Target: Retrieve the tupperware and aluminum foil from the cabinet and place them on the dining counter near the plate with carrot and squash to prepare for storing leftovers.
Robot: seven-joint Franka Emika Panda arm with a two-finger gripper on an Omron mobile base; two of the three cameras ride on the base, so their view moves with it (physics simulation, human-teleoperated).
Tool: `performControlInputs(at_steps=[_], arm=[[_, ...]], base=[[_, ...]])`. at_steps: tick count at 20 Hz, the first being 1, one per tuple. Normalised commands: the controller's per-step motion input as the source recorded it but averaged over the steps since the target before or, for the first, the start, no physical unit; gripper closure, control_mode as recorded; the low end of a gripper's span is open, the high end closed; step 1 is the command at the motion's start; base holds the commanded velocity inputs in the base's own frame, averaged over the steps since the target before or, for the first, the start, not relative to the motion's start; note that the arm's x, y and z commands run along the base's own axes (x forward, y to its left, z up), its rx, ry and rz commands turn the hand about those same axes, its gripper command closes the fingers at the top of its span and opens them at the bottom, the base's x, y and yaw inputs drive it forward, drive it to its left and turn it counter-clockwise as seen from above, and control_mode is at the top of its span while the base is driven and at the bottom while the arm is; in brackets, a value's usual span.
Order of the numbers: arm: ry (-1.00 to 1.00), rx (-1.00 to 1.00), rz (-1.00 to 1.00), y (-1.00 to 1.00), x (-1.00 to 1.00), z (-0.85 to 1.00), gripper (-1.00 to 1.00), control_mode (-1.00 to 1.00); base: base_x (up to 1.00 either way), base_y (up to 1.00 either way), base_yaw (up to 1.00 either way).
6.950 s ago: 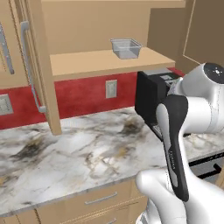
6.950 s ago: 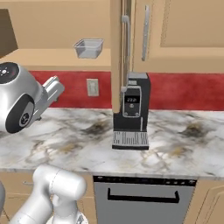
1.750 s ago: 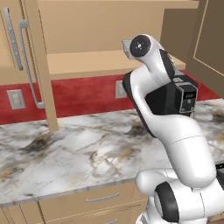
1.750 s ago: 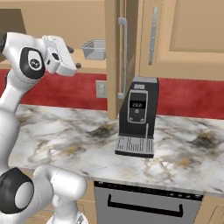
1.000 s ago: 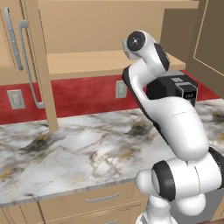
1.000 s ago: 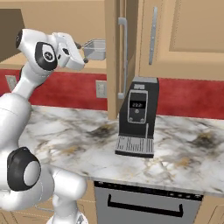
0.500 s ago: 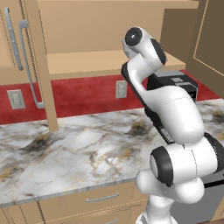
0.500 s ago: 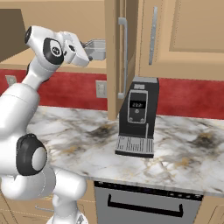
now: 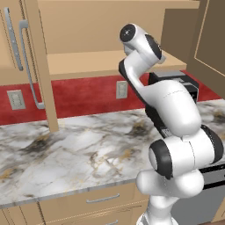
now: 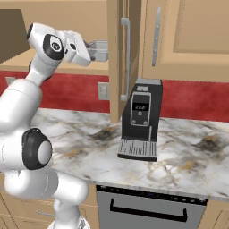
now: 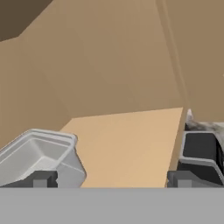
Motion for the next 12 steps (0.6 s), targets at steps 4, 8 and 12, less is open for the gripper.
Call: performControlInputs(at_steps=[4, 8, 12], arm=[[0.0, 0.0, -0.08, 0.0, 0.19, 0.0, -1.0, -1.0], [0.0, 0.02, -0.08, 0.0, 0.15, 0.0, -1.0, -1.0], [0.0, 0.04, -0.07, 0.0, 0.14, 0.0, -1.0, -1.0]], base=[[0.0, 0.0, 0.0], [0.0, 0.0, 0.0], [0.0, 0.0, 0.0]])
